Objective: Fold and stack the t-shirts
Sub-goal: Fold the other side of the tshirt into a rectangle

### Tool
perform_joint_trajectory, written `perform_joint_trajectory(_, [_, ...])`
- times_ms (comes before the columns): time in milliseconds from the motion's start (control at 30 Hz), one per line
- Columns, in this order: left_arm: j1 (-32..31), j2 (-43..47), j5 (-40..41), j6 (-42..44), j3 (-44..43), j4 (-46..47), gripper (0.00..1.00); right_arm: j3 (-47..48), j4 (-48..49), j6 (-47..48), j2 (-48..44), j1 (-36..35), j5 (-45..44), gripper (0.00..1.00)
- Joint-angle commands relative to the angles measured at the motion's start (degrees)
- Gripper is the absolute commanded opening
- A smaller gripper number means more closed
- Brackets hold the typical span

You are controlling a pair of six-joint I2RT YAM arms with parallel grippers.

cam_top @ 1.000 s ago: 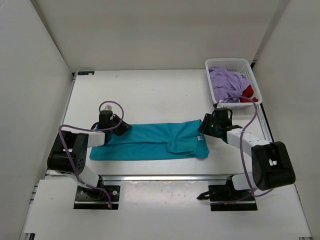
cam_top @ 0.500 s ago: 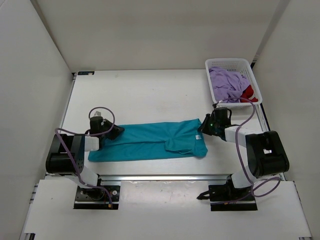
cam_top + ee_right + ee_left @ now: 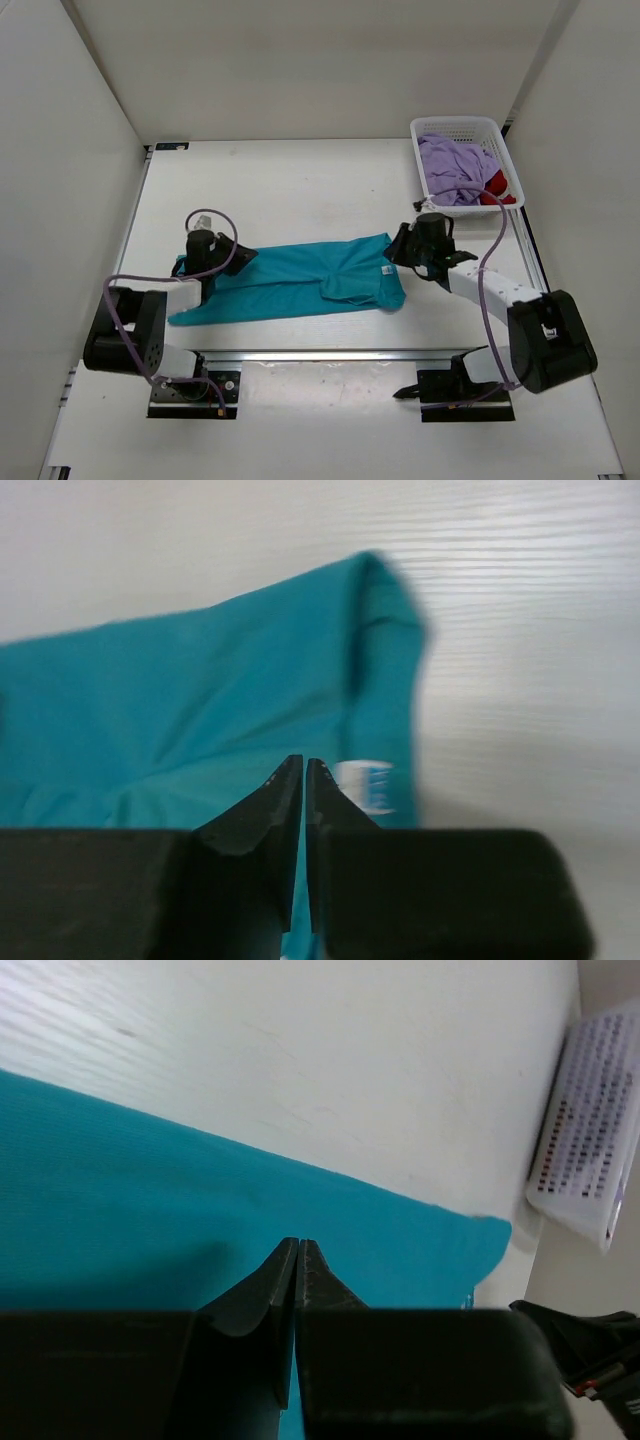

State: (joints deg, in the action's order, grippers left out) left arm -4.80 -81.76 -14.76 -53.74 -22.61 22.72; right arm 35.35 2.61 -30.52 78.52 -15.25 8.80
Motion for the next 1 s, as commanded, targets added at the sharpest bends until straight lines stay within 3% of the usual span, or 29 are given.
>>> perform_joint_trajectory(0, [-5.7,5.1,4.2,3.1,-2.5,-2.3,0.16,-1.7,-1.0,-0.8,-5.6,-7.2,-1.1,0.03])
perform_joint_trajectory(167, [-16.2,3.8,5.4,3.1,-2.9,-1.5,0.16,-3.1,-4.6,-0.5,-4.9,-14.0,-2.0,0.00])
perform_joint_trajectory(400, [-27.4,-7.7,2.9,2.7,-10.8,1.0,0.15,-3.3,-9.2,1.3,-4.7,-18.2,-1.8,0.00])
perform_joint_trajectory(600, [-26.9,-16.0,1.3,1.3,-14.5,2.3,0.14,-3.6,-13.8,1.8,-8.1,-20.5,-0.3,0.00])
perform_joint_trajectory(967, [-22.7,-17.6,-1.3,-0.8,-13.5,5.8,0.15,-3.4,-16.6,1.2,-6.9,-22.1,0.0,0.00])
